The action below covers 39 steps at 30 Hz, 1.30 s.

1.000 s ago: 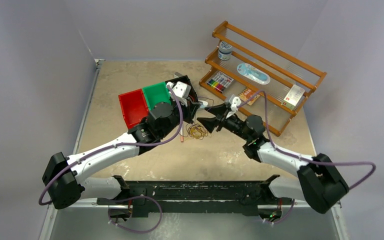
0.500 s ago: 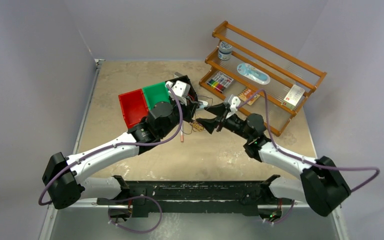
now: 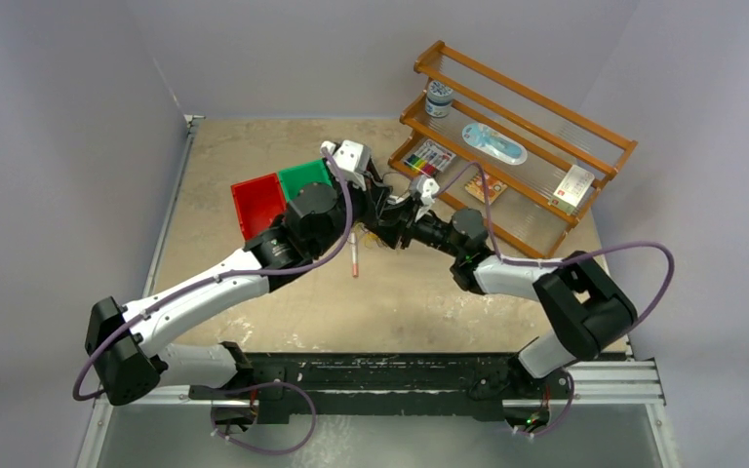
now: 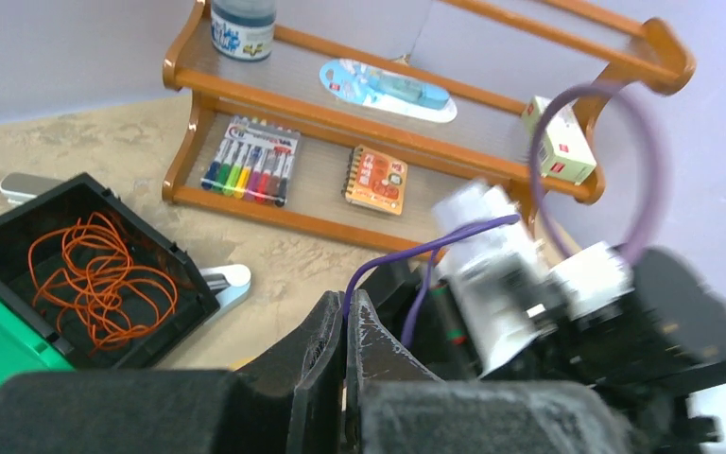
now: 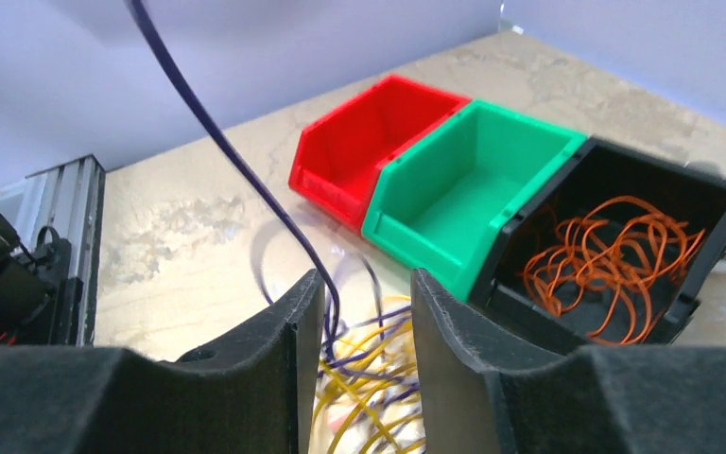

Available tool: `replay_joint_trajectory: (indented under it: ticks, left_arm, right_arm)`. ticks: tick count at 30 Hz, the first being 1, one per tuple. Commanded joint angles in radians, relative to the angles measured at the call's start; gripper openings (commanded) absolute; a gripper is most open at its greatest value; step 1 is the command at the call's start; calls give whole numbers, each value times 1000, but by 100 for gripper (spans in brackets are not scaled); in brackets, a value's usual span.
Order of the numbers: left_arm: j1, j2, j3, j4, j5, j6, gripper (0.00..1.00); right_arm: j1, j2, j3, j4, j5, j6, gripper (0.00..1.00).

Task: Untangle the cables

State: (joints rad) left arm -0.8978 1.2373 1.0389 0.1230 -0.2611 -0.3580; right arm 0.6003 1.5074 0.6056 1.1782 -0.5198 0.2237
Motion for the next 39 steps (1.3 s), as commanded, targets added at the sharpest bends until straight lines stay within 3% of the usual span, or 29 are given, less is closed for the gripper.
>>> replay_joint_trajectory:
  ticks: [1,13,22,29,39]
  left_arm:
    - [-1,-8,136,-51,2,-30,0]
    - [0,-16,419,-197,-21,6,0]
    - [-1,23,587,-282,-36,43,0]
    - [-1,54,635,-317,-16,54,0]
    - [-1,80,637,-346,19,66,0]
  right_arm:
    - [30,53,19,72,17,-3,40]
    - [68,210,-63,135,63,11,33]
    - [70,264,-125,247,51,63,37]
    - [70,55,-226,165,158,41,51]
    - [69,-474,-223,-349,330,-168,65]
